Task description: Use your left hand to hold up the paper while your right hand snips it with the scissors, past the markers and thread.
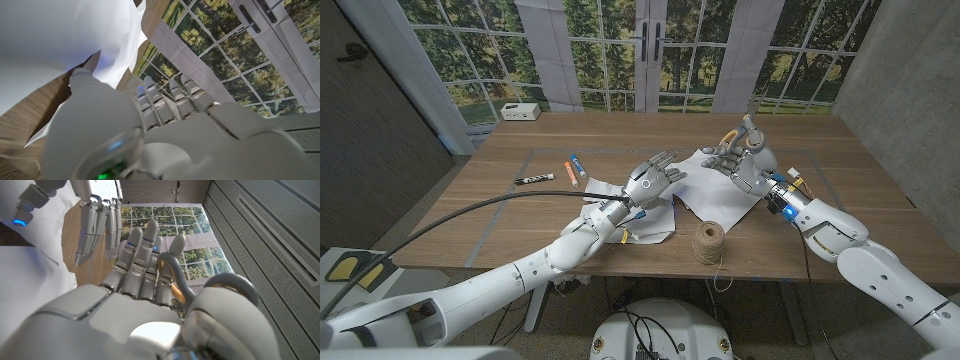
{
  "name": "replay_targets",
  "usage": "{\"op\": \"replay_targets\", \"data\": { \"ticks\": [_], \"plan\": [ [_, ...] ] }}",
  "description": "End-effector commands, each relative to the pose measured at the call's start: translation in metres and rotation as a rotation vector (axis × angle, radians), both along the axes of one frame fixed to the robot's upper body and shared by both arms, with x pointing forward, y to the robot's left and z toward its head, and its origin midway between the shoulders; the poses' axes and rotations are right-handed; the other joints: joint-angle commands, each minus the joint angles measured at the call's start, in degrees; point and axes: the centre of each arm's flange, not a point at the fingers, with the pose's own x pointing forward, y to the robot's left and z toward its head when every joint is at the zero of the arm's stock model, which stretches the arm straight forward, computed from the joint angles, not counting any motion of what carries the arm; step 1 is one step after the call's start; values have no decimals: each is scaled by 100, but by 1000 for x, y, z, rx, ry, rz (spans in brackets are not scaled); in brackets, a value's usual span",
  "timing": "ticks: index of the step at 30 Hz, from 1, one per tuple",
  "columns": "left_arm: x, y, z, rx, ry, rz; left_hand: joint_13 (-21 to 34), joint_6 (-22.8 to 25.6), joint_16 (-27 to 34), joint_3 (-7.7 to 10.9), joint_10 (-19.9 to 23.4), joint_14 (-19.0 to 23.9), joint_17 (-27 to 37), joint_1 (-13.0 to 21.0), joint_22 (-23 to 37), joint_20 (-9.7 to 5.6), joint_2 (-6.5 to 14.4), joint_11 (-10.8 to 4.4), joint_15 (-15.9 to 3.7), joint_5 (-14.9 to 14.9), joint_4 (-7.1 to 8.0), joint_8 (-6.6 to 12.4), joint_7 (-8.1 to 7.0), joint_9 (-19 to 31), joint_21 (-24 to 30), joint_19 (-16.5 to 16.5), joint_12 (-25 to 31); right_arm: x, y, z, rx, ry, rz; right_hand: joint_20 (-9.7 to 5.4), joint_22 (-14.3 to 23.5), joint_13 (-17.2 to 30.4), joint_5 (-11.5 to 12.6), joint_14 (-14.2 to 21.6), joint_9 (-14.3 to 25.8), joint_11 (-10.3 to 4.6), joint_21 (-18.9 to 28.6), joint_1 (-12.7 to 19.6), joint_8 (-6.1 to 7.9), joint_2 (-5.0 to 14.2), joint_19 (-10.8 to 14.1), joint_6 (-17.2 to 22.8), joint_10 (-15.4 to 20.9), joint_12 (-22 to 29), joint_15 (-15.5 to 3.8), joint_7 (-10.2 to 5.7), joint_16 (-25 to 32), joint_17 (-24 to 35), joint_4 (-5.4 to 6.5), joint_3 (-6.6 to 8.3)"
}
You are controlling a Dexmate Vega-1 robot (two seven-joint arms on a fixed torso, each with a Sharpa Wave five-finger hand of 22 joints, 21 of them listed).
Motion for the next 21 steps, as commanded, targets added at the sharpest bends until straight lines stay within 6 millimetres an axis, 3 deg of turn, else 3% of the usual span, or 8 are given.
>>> {"op": "replay_targets", "data": {
  "ticks": [1,6,7,21],
  "plan": [
    [6,-5,-8,6,0,7,8,77,54,10,45,60,9,95,20,-156,-13,9,-989,22,-25,19,-7,21,28,44,24,-4,-2,-1,8,0,-1,0,6,29,-20,-275,8,-33,-45,26,16,54,63,-261,434,-11,-573,257,-8,16,-35,-16],
    [12,-5,-12,9,-21,18,7,100,54,19,51,77,9,136,20,-162,-4,8,-993,27,-41,20,-6,21,30,66,19,-5,-3,-2,9,-1,-5,6,7,36,-23,-279,4,-30,-61,29,20,59,63,-266,417,-18,-566,244,-11,16,-43,-13],
    [13,-6,-12,13,-19,20,3,168,22,104,94,128,6,446,19,-163,90,9,-987,69,-155,-17,-11,20,-5,85,-15,-5,-3,-2,6,-5,-5,8,7,36,-23,-273,12,-35,-64,29,24,61,62,-272,427,-16,-565,263,-8,16,-44,-11],
    [16,-11,-15,22,-24,3,4,210,28,120,119,150,9,478,21,-173,127,8,-992,66,-159,-11,-6,21,0,106,-14,-4,-4,-2,11,-4,3,27,8,30,-30,-290,-4,-43,-112,28,43,95,77,-271,443,-31,-562,248,-20,19,-61,2]
  ]
}}
